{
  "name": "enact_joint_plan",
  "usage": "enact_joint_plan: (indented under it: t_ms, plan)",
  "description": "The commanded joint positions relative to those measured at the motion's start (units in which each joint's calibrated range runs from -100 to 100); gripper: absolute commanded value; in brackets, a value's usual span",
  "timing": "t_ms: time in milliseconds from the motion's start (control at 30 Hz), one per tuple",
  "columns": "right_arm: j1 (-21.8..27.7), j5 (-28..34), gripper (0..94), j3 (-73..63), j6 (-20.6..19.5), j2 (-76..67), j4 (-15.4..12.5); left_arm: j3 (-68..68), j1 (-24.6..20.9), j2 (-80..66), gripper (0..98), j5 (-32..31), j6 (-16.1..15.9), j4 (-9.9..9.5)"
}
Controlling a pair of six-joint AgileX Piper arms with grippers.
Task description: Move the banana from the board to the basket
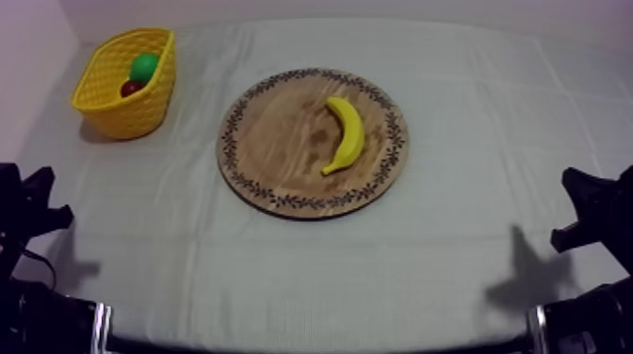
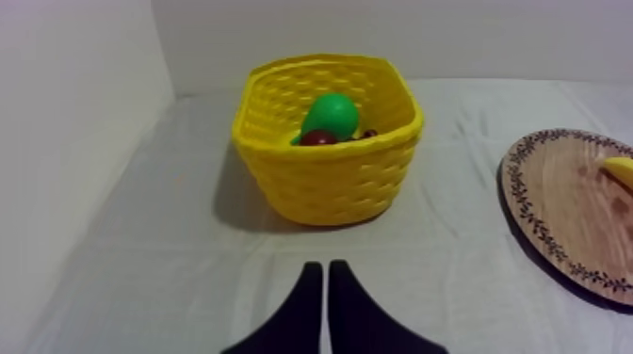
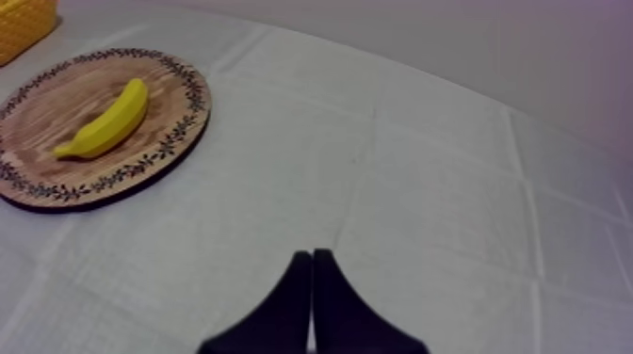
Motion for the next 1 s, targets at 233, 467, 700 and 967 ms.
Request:
enact_joint_plan:
  t_ms: [233, 467, 700, 967]
  plan:
    - [0.0, -0.01, 0.3, -0.03, -0.01, 0.0, 0.02, 0.71, -1.34, -0.11, 0.0, -1.45, 1.0, 1.73]
    - [0.0, -0.01, 0.3, -0.03, 0.0, 0.0, 0.02, 0.71, -1.34, -0.11, 0.0, -1.45, 1.06, 1.73]
    - [0.0, -0.01, 0.3, -0.03, -0.01, 0.0, 0.02, 0.49, -1.46, -0.08, 0.0, -2.52, 1.46, 1.56]
    - [0.0, -0.01, 0.3, -0.03, 0.0, 0.0, 0.02, -5.29, -1.39, 3.89, 0.0, -2.61, 1.53, 0.97]
